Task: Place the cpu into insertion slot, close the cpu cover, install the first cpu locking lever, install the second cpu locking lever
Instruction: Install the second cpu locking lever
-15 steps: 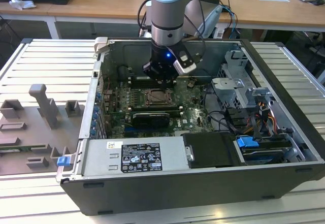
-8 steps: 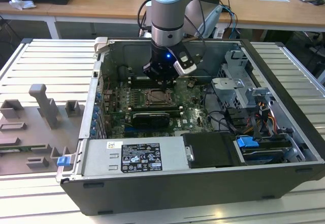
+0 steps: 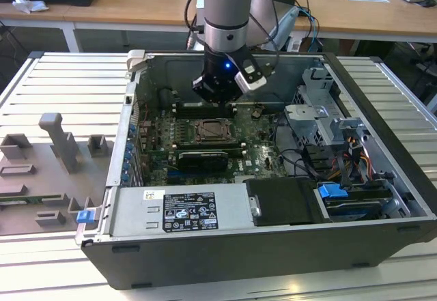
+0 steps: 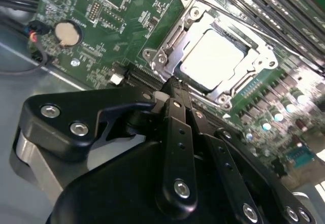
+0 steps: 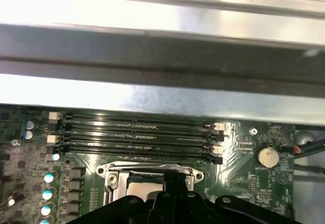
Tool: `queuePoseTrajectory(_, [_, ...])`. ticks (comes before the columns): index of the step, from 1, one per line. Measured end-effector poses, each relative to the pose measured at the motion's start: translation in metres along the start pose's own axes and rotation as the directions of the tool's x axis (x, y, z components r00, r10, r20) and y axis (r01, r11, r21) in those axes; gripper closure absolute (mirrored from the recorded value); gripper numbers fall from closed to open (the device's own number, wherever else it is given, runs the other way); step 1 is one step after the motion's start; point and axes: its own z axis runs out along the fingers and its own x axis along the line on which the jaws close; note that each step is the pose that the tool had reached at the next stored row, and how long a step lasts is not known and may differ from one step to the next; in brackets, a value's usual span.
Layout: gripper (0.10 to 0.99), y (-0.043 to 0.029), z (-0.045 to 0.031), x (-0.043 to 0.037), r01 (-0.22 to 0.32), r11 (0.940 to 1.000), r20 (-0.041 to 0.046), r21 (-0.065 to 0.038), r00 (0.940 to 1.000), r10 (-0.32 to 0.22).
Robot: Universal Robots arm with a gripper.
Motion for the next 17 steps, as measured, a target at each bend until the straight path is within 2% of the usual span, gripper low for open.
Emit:
queuePoseTrajectory(1, [0.980, 0.0003, -0.0044, -0.0002, 0.000, 1.0000, 0.0001, 0.000, 1.0000, 0.000])
queuePoseTrajectory(6, [0.980, -0.0034, -0.0054, 0.0000, -0.002, 1.0000, -0.0016, 0.000, 1.0000, 0.002])
queuePoseTrajectory(10, [0.980, -0.0192, -0.0054, 0.0010, -0.005, 1.0000, -0.0015, 0.000, 1.0000, 0.005])
queuePoseTrajectory(17, [0.980, -0.0216, -0.0014, 0.0014, -0.006, 1.0000, -0.0040, 0.000, 1.0000, 0.006])
